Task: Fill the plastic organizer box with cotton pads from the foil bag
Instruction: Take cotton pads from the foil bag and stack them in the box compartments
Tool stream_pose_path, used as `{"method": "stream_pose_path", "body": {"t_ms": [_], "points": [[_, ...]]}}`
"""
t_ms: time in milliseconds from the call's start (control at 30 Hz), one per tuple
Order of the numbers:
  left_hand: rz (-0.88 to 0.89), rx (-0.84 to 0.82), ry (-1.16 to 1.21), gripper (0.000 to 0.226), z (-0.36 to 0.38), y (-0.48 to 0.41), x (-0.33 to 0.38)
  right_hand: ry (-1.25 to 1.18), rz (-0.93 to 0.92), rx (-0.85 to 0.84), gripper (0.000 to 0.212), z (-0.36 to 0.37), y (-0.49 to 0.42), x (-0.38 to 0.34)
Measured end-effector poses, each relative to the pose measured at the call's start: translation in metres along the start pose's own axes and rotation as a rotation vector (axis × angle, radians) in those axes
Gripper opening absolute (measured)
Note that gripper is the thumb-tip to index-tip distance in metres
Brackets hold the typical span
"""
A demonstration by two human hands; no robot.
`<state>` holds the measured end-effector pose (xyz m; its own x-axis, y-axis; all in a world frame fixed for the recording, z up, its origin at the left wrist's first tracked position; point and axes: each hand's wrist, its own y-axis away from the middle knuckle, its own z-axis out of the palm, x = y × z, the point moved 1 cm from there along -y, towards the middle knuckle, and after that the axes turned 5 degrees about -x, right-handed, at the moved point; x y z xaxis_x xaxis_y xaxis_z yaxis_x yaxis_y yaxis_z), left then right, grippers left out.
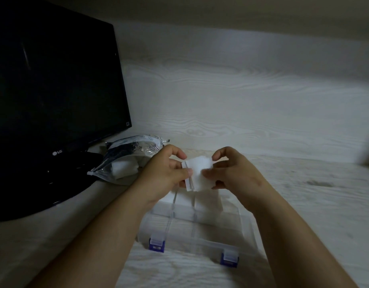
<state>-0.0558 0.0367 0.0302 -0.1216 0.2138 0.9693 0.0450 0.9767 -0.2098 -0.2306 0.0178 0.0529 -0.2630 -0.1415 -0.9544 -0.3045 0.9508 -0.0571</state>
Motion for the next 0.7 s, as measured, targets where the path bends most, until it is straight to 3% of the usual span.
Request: {"method": "stream_pose_path", "body": {"t_ms": [200,433,600,700], "points": [[-0.047,0.018,-0.077,0.019,0.007,-0.009,-0.003,0.009,-0.024,-0.021,0.022,-0.006,0.002,-0.003],[-0.085,0.006,-0.183,0.022,0.016,-0.018,0.003,0.178,0.057,0.007,0.004,-0.014,-0.001,-0.001],[-0.066,0.039,-0.244,0.025,0.043,-0.021,0.005,0.377,0.096,0.104,0.011,-0.033,0.001,-0.003],[-0.088,0.033,-0.261,0.024,0.057,-0.021,0.0,0.379,0.182,0.08,0.018,-0.046,0.005,-0.004]]}}
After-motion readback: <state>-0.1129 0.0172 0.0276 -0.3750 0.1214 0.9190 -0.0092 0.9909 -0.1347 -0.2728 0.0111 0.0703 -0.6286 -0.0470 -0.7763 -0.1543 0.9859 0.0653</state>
